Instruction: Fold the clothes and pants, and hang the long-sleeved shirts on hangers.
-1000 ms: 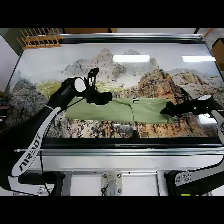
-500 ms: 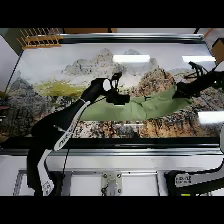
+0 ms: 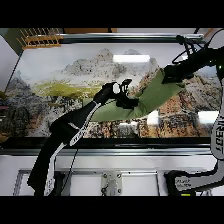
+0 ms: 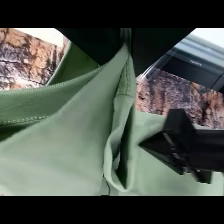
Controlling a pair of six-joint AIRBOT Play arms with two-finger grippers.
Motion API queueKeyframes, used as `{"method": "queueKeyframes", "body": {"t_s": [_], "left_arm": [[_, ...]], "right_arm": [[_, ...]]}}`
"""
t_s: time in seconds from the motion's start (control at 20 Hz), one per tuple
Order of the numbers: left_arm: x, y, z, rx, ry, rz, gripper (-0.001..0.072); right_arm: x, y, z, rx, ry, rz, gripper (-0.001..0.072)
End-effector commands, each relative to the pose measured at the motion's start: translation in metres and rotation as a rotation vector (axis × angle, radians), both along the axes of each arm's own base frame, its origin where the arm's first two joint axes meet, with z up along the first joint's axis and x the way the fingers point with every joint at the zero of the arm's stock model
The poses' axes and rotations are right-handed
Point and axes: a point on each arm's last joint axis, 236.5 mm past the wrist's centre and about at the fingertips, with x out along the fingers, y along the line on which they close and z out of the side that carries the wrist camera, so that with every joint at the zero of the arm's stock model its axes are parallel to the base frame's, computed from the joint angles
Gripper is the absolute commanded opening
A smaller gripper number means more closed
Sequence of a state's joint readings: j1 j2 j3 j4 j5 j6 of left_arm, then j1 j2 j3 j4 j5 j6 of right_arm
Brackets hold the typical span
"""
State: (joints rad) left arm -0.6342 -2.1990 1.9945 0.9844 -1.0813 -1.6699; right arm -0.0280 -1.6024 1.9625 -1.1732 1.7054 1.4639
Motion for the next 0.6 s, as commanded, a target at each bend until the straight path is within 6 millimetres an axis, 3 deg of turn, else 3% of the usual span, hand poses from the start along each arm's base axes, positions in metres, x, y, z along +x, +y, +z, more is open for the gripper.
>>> {"method": "queueKeyframes", "body": {"t_s": [0.0,0.3,0.4,0.55], "left_arm": [[-0.004,-0.002,-0.007,-0.004,0.021,0.002,0.0011],[0.001,0.0,0.001,-0.01,0.003,0.01,0.001],[0.013,0.008,0.018,-0.024,-0.024,0.028,0.001],[0.043,0.036,0.053,-0.05,-0.067,0.087,0.001]], "right_arm": [[-0.002,0.03,0.017,0.001,-0.046,0.062,0.0012],[-0.01,0.062,0.021,0.009,-0.057,0.116,0.0013],[-0.01,0.073,0.022,0.013,-0.068,0.136,0.0012],[-0.014,0.091,0.023,0.02,-0.08,0.166,0.0012]]}}
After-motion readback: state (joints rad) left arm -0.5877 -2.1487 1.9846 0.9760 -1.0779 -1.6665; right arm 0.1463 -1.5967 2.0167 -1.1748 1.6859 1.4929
